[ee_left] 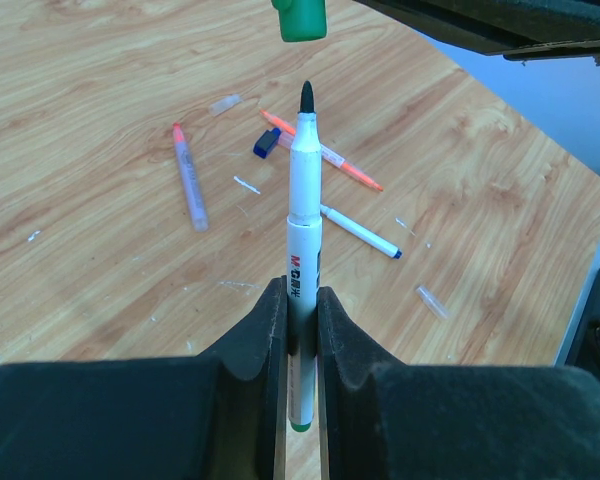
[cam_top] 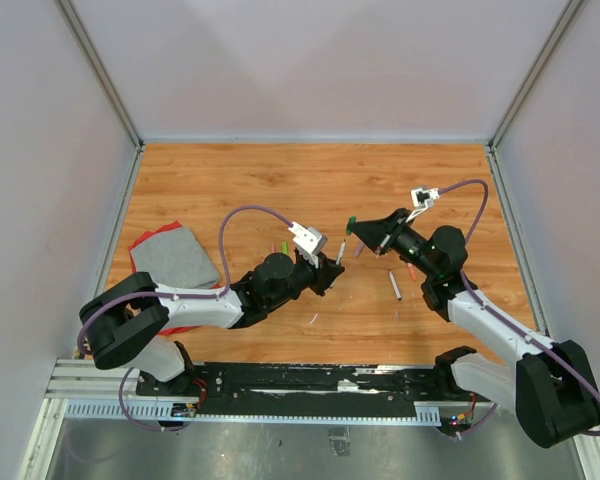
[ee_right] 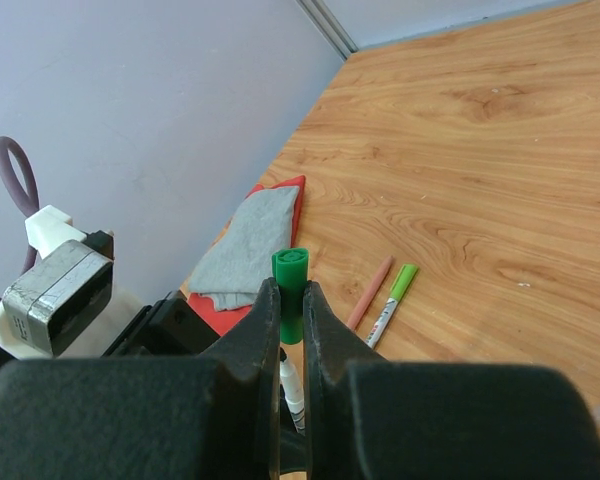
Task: Insert the pens into the pen caps
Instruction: Insert the pen cap onto the pen.
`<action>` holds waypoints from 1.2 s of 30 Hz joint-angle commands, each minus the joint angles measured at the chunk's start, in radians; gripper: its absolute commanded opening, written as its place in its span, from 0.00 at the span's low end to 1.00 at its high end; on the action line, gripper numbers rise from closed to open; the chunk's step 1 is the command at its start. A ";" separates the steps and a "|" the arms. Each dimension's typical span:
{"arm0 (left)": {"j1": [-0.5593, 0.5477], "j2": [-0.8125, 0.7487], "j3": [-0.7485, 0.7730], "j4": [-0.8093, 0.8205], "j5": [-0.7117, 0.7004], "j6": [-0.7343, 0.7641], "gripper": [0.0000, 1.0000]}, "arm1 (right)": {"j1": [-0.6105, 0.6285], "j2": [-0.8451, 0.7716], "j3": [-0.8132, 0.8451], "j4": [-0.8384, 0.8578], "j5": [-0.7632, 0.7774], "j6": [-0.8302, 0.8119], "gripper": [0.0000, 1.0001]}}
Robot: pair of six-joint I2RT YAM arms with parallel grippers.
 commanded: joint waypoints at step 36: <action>-0.012 -0.016 0.001 0.037 -0.018 0.021 0.01 | 0.040 -0.004 -0.048 0.001 -0.060 -0.014 0.01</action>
